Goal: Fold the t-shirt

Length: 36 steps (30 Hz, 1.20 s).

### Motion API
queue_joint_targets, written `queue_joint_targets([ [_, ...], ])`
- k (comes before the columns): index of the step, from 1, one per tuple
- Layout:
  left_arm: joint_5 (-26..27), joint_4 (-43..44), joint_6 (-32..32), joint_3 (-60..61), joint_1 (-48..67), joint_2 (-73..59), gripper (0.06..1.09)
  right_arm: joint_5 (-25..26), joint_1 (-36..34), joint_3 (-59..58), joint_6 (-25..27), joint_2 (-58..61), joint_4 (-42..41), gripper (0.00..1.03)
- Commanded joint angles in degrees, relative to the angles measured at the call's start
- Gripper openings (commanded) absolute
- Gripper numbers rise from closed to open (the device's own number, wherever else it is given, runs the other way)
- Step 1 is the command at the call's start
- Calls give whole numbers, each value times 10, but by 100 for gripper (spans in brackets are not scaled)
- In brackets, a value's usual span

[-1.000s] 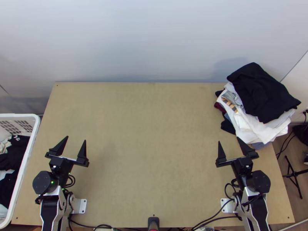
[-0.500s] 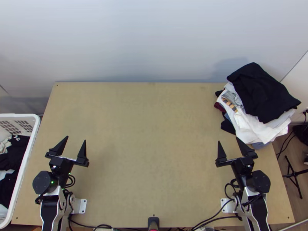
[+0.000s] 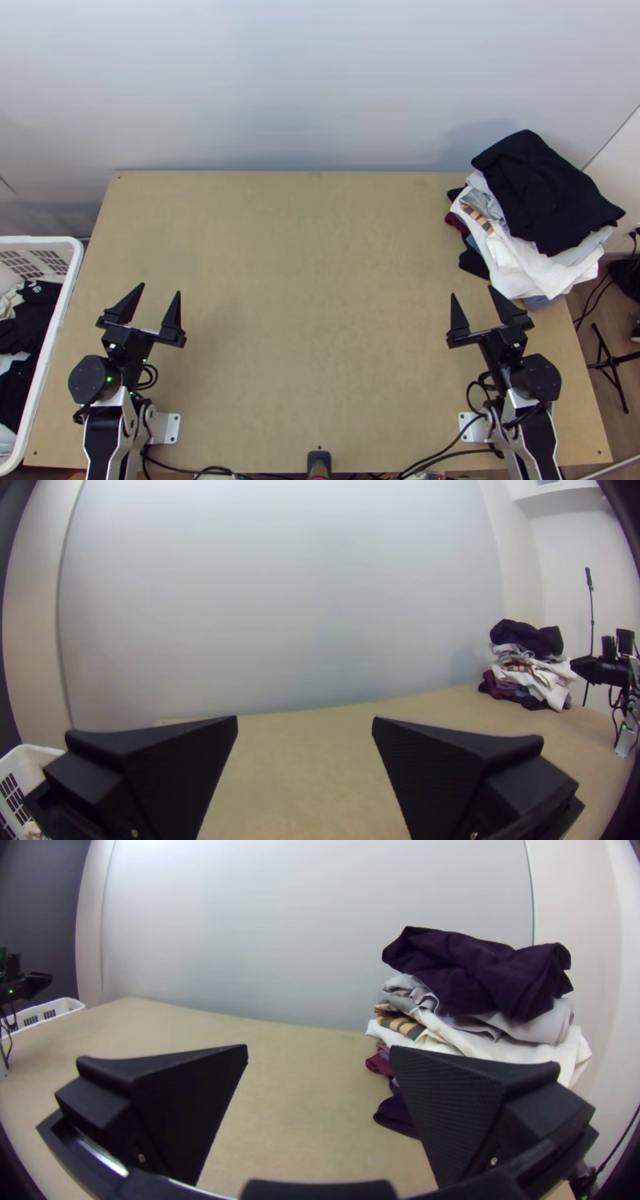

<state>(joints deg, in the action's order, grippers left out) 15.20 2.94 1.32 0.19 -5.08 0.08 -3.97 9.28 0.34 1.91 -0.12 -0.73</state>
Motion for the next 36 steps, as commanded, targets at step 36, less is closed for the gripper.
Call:
queue_joint_targets([
  [36,84,-217,286,-538,-569,-683,104,12,-110,569,-24,473,342,98],
])
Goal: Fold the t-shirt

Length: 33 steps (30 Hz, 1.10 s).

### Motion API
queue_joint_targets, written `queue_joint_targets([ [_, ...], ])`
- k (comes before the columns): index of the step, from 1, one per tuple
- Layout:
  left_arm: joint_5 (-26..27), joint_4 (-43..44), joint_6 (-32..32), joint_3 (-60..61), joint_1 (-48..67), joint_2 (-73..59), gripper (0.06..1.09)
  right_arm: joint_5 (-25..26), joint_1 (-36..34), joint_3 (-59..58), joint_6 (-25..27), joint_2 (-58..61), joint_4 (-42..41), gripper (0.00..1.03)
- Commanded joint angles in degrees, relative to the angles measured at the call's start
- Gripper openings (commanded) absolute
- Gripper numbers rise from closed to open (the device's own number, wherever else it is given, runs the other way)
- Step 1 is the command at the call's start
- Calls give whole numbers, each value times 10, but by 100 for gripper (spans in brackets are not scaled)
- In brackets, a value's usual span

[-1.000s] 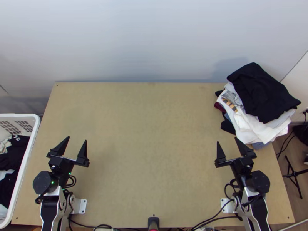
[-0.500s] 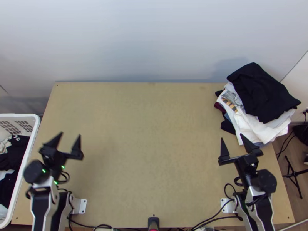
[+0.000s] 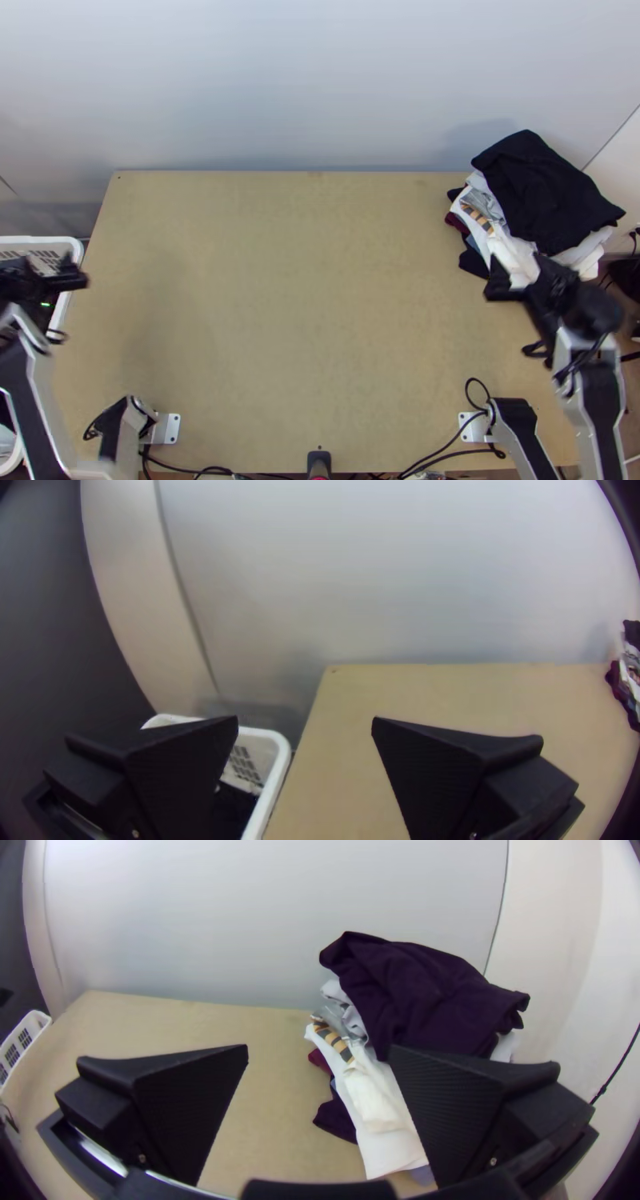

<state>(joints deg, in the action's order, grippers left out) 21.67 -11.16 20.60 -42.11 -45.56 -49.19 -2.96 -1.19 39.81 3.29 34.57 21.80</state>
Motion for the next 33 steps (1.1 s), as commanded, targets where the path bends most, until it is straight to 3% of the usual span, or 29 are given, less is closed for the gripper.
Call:
queue_joint_targets([
  [1,20,-96,105,-139,-185,-226,104,1,4,194,-52,139,135,98],
  [5,-3,-105,149,-192,-237,-340,104,1,44,240,-91,169,166,98],
  [9,-10,-71,153,-235,-287,-413,104,1,22,283,-130,193,179,98],
  [12,-63,-89,192,-273,-291,-483,104,2,30,290,-125,213,177,98],
  [16,-74,-91,192,-310,-292,-544,104,9,30,299,-95,235,177,98],
  [18,-75,-91,192,-327,-292,-569,104,35,31,316,-99,238,173,98],
  [21,-83,-85,190,-346,-292,-608,104,189,48,335,-102,234,145,98],
  [23,-98,-85,194,-358,-291,-635,104,228,43,340,-96,237,137,98],
  [33,-123,-109,219,-421,-290,-744,104,237,42,284,-101,227,143,98],
])
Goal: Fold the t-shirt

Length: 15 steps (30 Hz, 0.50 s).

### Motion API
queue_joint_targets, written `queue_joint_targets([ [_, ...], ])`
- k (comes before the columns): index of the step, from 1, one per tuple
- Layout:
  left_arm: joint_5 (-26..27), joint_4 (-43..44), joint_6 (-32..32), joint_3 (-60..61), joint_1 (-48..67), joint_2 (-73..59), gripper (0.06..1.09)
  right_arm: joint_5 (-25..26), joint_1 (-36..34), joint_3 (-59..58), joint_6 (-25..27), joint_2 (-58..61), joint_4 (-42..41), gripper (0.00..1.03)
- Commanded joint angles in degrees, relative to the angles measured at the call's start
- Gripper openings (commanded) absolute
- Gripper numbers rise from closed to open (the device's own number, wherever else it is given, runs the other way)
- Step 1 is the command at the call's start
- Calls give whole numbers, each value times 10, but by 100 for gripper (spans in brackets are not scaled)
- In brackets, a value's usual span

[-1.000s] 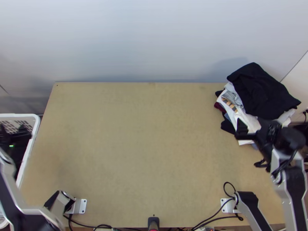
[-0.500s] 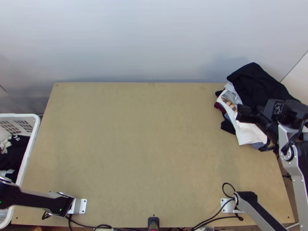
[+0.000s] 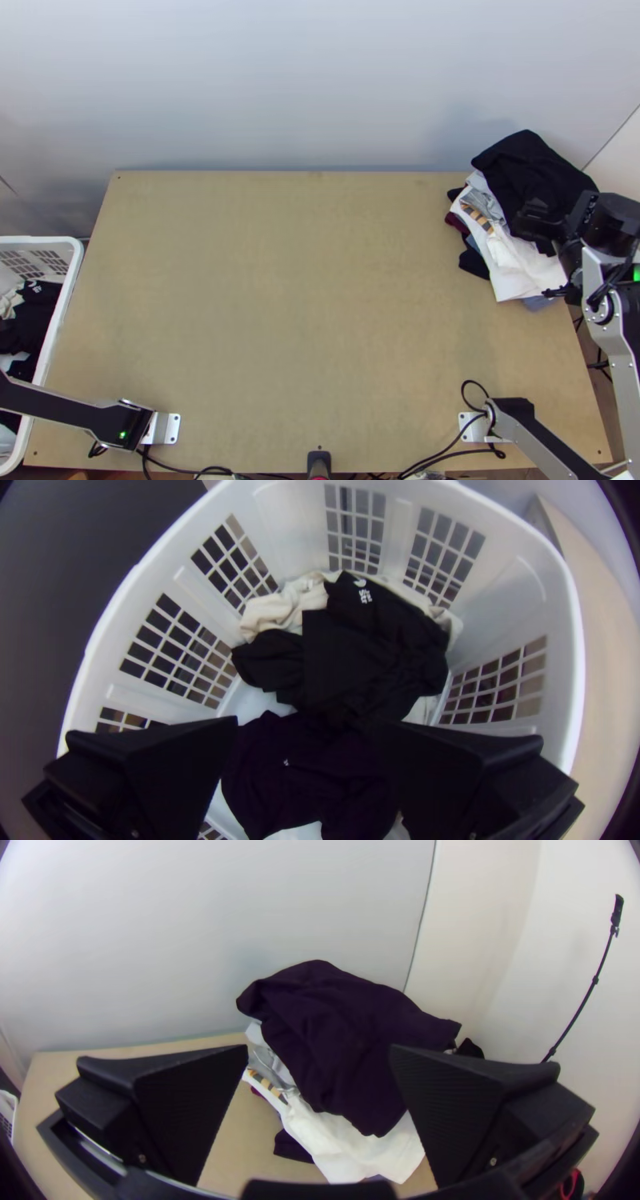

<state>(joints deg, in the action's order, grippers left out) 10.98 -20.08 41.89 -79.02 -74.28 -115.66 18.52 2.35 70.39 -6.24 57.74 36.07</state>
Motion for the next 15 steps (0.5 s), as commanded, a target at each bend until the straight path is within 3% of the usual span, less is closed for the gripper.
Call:
queue_joint_targets([
  [1,-16,-25,5,-60,-3,-89,104,23,6,-23,-5,-5,2,98],
  [15,-99,-85,52,-119,6,-208,104,8,30,-31,-4,6,3,97],
])
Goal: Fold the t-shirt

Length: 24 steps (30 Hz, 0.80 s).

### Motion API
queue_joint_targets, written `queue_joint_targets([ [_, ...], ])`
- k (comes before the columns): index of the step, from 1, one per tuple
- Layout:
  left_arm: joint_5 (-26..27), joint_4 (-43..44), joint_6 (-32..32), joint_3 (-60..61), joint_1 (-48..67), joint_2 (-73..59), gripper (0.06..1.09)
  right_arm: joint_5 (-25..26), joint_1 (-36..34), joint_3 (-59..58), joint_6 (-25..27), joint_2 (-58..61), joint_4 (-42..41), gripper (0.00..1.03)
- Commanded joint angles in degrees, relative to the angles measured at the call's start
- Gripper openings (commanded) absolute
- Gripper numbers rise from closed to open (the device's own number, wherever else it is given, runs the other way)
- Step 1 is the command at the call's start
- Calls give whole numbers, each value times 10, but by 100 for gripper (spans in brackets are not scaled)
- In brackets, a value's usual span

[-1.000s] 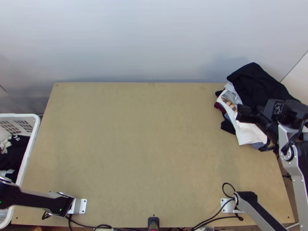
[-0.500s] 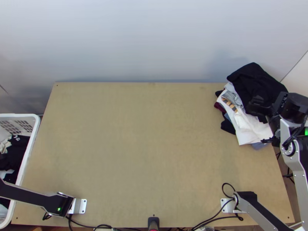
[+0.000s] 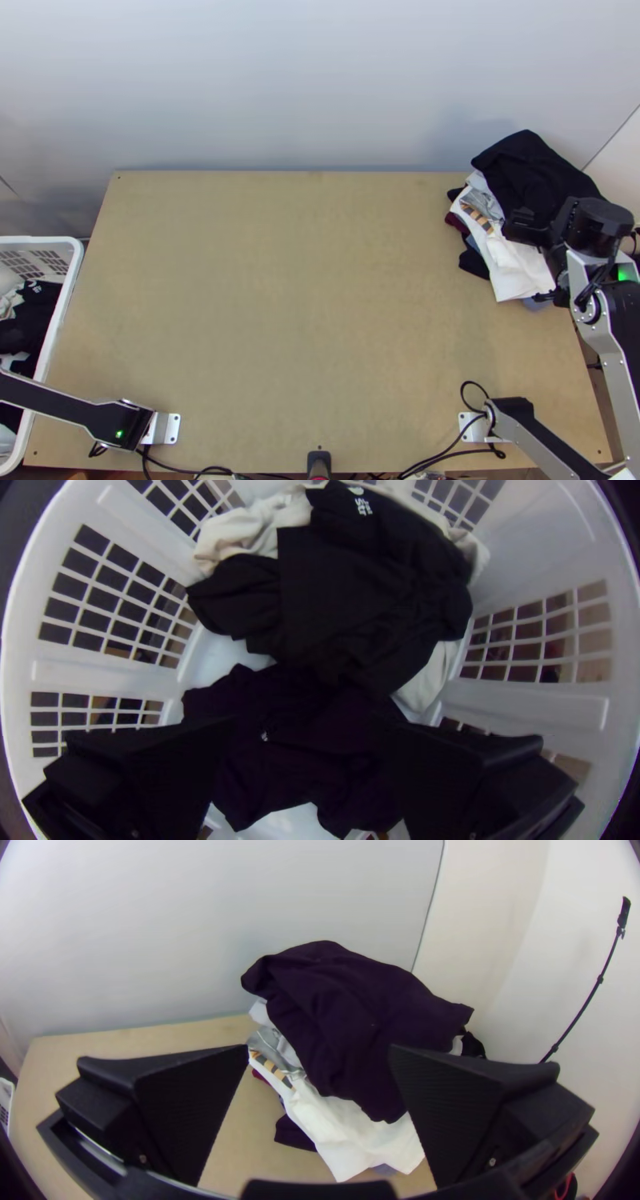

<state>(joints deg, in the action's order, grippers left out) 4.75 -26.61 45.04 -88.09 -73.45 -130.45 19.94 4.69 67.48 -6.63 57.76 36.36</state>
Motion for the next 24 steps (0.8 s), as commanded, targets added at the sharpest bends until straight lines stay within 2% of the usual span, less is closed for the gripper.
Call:
queue_joint_targets([
  [1,-47,-20,30,-31,-4,-68,103,-6,8,-2,0,6,1,97],
  [4,-86,-16,47,-42,-6,-95,103,-7,10,1,3,9,3,97],
  [9,-103,-25,51,-62,-14,-122,103,-7,12,5,4,13,4,96],
  [11,-103,-25,51,-65,-16,-125,97,-7,13,7,4,14,5,96],
  [17,-120,-12,51,-82,-17,-161,97,-10,13,12,4,14,13,96],
  [24,-138,-12,5,-125,-13,-199,94,-13,13,20,7,16,22,96],
])
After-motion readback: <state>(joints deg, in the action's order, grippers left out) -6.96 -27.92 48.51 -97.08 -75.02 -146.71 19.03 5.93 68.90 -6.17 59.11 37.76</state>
